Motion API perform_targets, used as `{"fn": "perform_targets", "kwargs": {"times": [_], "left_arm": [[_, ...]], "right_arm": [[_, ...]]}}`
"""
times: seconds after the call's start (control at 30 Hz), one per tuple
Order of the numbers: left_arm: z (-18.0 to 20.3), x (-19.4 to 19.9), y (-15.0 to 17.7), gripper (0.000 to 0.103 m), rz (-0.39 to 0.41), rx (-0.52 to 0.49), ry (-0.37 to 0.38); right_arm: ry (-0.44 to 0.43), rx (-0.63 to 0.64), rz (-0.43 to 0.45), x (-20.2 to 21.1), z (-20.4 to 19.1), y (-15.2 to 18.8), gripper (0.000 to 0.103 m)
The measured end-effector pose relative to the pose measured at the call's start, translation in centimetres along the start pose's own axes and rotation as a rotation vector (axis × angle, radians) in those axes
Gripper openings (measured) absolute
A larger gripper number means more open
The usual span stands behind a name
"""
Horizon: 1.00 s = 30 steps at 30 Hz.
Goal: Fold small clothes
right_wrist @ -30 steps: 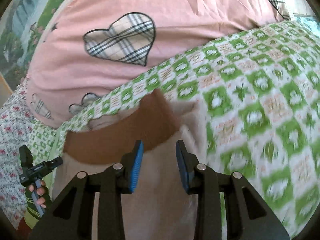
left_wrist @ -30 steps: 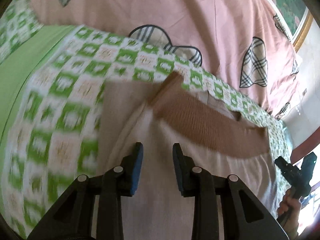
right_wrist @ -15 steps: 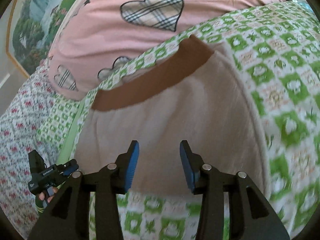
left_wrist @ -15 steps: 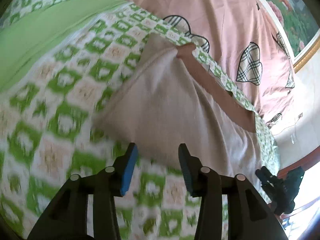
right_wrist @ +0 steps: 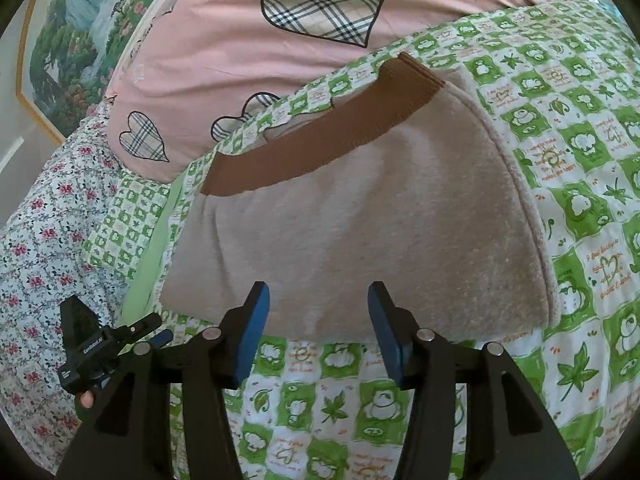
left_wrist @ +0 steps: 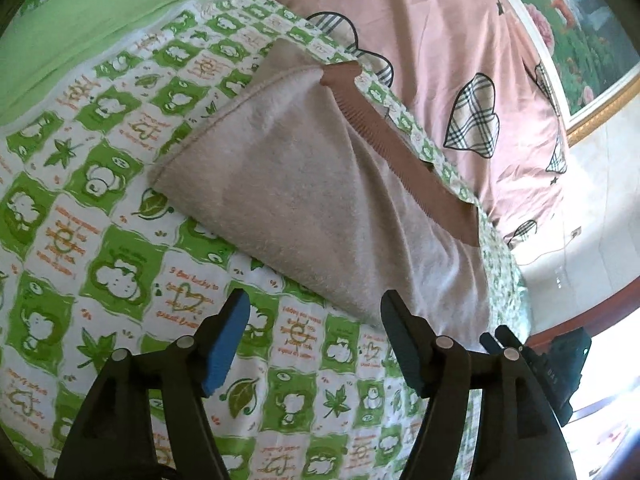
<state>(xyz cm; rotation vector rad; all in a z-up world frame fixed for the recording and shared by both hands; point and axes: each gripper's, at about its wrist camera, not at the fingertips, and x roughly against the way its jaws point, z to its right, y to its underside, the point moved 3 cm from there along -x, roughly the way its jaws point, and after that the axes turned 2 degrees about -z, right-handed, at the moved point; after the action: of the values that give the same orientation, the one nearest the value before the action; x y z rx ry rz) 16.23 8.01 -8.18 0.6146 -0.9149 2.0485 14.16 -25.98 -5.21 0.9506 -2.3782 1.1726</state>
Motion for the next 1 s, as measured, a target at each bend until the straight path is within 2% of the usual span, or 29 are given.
{"fn": "perform_targets", "kwargs": {"times": [0.43, 0.7, 1.0], "left_arm": [[-2.1, -3.7, -2.2, 0.069, -0.028, 0.132, 0.029], [-1.8, -5.5, -4.8, 0.075, 0.003, 0.169, 0.038], [-2.4, -6.8, -8.2, 0.075, 0.052, 0.212, 0.070]], "right_arm": [[-0.022, -0.009, -0.005, -0.6, -0.5, -0.3, 0.055], [-0.036, -0.028, 0.002, -0.8, 0.2, -0.8, 0.055], [-0.034, -0.058, 0.027, -0.8, 1.0, -1.7, 0.055]]}}
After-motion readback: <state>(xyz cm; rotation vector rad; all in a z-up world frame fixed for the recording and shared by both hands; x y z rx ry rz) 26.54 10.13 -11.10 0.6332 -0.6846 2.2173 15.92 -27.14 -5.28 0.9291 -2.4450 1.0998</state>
